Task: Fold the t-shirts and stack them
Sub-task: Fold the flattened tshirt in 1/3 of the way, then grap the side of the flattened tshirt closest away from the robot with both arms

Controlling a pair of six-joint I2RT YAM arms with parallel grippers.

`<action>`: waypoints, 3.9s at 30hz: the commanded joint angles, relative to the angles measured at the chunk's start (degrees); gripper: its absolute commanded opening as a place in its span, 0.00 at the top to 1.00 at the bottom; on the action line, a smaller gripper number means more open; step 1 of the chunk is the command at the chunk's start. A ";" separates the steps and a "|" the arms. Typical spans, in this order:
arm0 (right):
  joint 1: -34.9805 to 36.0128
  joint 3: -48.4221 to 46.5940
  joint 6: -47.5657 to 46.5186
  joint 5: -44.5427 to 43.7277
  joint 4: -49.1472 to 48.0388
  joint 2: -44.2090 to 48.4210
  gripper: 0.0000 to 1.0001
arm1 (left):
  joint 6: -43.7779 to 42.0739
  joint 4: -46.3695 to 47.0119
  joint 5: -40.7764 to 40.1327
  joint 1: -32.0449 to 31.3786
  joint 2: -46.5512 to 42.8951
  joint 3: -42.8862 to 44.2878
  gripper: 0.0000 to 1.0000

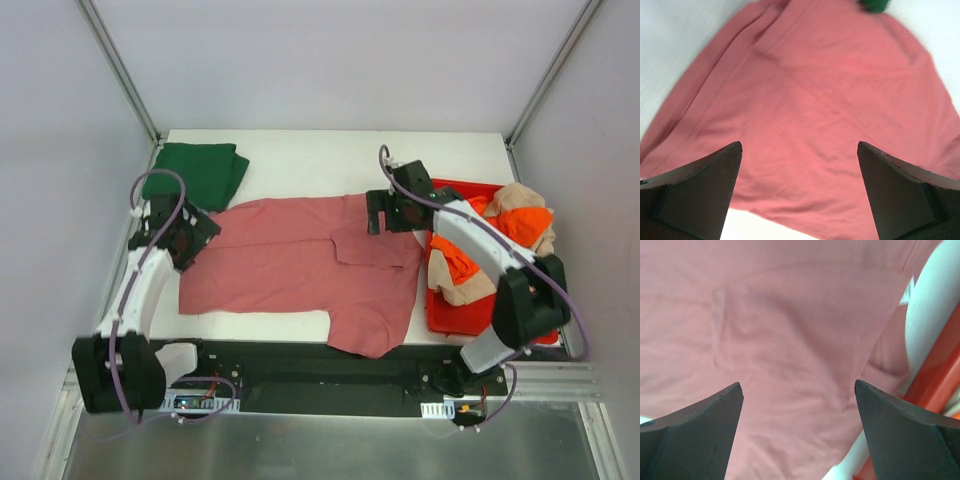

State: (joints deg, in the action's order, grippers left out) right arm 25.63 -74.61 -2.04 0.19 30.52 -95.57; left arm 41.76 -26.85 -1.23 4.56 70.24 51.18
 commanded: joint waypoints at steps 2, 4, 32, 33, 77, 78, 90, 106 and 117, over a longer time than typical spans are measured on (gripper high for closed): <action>2.76 15.08 5.47 1.84 -3.27 16.79 0.04 | 12.64 -13.74 -6.85 0.45 -14.49 -14.24 0.01; 2.76 19.92 6.69 0.18 -2.49 22.59 0.04 | 15.36 -16.99 -9.04 0.80 -18.54 -17.68 0.01; 2.76 33.12 7.93 -1.41 -4.68 38.44 0.04 | 18.01 -15.78 -15.91 6.69 -20.14 -23.32 0.37; 2.67 33.12 7.93 -1.42 -4.68 38.44 0.04 | 17.75 -15.17 -15.73 6.69 -19.53 -23.32 0.38; 46.35 37.87 21.38 -10.92 2.54 39.15 0.19 | 10.19 -6.20 -13.71 6.87 -12.05 -23.05 1.00; 46.88 38.13 21.73 -9.95 0.96 37.75 0.20 | 10.27 -6.20 -13.71 6.87 -12.05 -23.05 1.00; 54.17 36.73 28.67 -15.03 0.51 25.44 0.29 | 10.01 -6.02 -13.71 6.96 -12.67 -23.32 1.00; 54.35 31.46 31.84 -24.26 7.88 19.18 0.94 | 10.10 -5.84 -16.16 6.96 -12.58 -21.83 1.00; 54.27 22.85 16.03 -5.56 14.99 20.96 0.99 | 14.14 -7.25 -15.55 7.13 -21.01 -22.70 1.00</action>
State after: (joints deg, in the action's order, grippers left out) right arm 79.72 -47.20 20.29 -14.15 39.38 -74.04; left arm 53.71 -33.23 -14.68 10.98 53.23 28.36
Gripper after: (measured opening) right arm 0.018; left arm 0.008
